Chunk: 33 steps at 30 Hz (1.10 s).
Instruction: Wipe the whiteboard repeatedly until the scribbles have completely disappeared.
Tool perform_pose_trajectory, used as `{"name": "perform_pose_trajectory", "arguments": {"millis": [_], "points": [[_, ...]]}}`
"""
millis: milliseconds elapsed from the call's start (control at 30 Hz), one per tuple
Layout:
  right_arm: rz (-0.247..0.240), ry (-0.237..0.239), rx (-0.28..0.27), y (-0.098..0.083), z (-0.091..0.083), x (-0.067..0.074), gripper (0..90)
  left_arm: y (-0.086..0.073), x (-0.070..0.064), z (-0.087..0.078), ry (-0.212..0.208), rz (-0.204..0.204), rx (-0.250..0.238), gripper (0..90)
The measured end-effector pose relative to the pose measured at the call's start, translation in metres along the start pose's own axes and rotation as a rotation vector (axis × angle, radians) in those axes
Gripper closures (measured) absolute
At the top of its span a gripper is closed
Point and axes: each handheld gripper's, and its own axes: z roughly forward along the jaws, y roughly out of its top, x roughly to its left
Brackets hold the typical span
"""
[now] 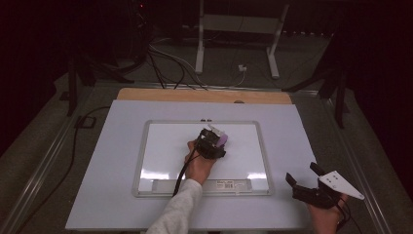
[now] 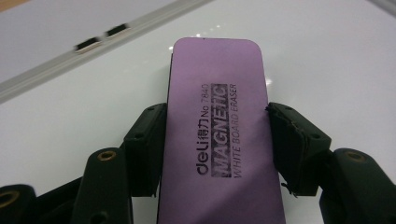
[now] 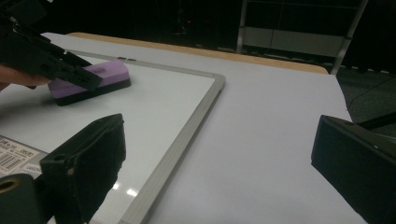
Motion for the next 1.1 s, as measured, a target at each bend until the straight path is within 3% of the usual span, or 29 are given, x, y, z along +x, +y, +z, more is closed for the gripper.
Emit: {"name": "perform_pose_trajectory", "arguments": {"millis": [133, 367, 467, 767, 1100], "points": [[-0.003, 0.000, 0.002, 0.000, 0.000, 0.000, 3.2, -0.002, 0.011, -0.002, 0.031, -0.008, 0.006, 41.9], [0.000, -0.003, 0.001, 0.000, 0.000, 0.000, 3.2, -0.009, 0.036, -0.007, 0.084, -0.065, 0.022, 41.9], [-0.003, -0.002, 0.000, 0.000, 0.000, 0.001, 3.3, -0.013, 0.045, -0.012, 0.073, -0.096, 0.009, 41.9], [0.006, -0.006, 0.000, 0.000, -0.001, -0.001, 3.2, -0.019, 0.065, -0.028, 0.067, -0.133, -0.030, 41.9], [0.004, -0.002, -0.001, 0.000, -0.001, 0.001, 3.2, -0.023, 0.072, -0.043, 0.051, -0.153, -0.065, 41.9]]}}
